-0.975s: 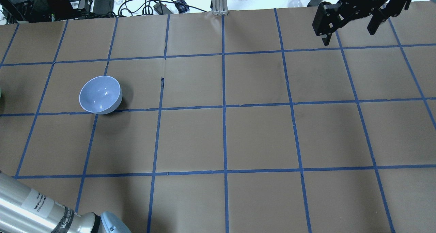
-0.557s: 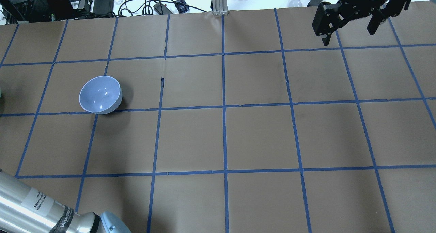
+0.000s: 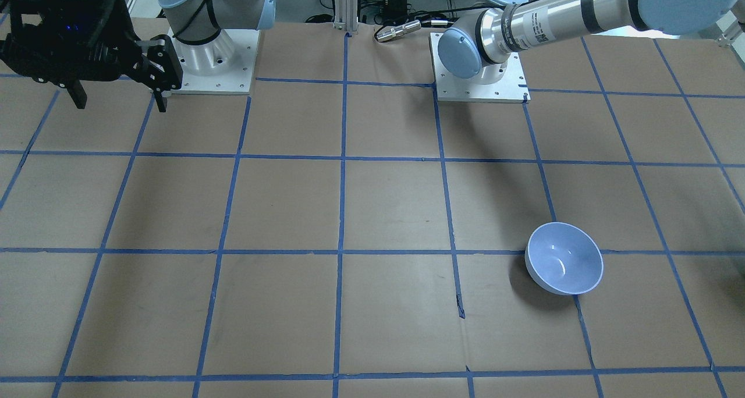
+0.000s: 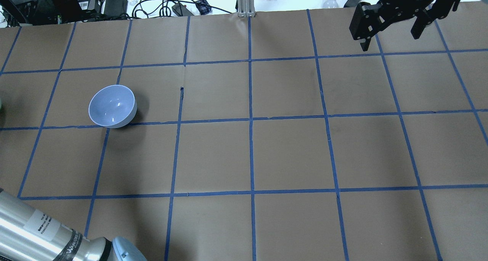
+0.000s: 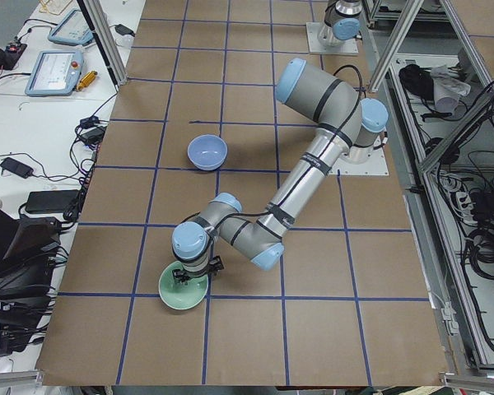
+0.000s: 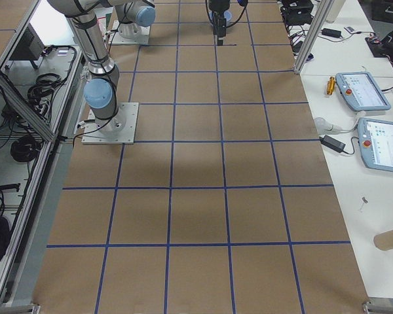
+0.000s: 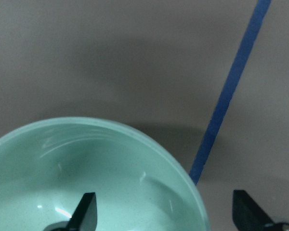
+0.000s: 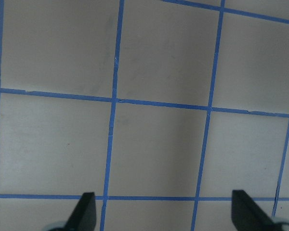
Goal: Stack green bowl on blue bowl
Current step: 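Grasp the pale green bowl rim with the left gripper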
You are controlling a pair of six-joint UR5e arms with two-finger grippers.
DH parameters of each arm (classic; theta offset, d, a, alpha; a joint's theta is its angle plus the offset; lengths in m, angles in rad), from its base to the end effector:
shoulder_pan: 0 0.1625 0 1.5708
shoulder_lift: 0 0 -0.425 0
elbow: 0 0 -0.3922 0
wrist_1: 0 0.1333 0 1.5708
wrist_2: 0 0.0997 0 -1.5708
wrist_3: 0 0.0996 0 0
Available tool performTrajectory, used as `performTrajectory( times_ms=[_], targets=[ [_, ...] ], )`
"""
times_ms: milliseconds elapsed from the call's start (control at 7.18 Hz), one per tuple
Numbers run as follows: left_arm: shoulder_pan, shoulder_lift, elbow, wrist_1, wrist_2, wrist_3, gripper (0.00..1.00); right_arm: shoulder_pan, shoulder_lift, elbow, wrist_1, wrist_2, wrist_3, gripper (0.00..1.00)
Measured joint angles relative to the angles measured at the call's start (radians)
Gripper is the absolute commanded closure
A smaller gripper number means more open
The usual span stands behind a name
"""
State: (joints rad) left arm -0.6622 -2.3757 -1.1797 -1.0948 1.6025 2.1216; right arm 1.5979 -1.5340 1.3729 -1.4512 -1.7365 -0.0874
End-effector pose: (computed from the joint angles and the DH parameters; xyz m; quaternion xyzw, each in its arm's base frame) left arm 0.5281 -0.5768 0.2062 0.5692 0.8214 0.0141 0.0319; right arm 0.1306 -0.5031 0.5561 0.0553 -0.9948 0.0182 0.0833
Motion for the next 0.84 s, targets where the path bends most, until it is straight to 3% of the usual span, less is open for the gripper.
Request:
performTrajectory(
  times_ms=[139, 279, 557, 697, 836],
  targets=[
    [0.002, -0.002, 0.000, 0.003, 0.011, -0.011, 0.02, 0.000, 0.000, 0.000, 0.000, 0.000, 0.000, 0.00],
    [0.005, -0.004, 0.000, 0.005, 0.015, -0.021, 0.21, 0.000, 0.000, 0.000, 0.000, 0.000, 0.000, 0.00],
    [0.009, -0.008, 0.001, 0.011, 0.018, -0.030, 0.83, 0.000, 0.000, 0.000, 0.000, 0.000, 0.000, 0.00],
    [0.010, -0.009, 0.000, 0.014, 0.019, -0.032, 1.00, 0.000, 0.000, 0.000, 0.000, 0.000, 0.000, 0.00],
    [0.010, -0.010, 0.000, 0.015, 0.019, -0.033, 1.00, 0.000, 0.000, 0.000, 0.000, 0.000, 0.000, 0.00]
  ],
)
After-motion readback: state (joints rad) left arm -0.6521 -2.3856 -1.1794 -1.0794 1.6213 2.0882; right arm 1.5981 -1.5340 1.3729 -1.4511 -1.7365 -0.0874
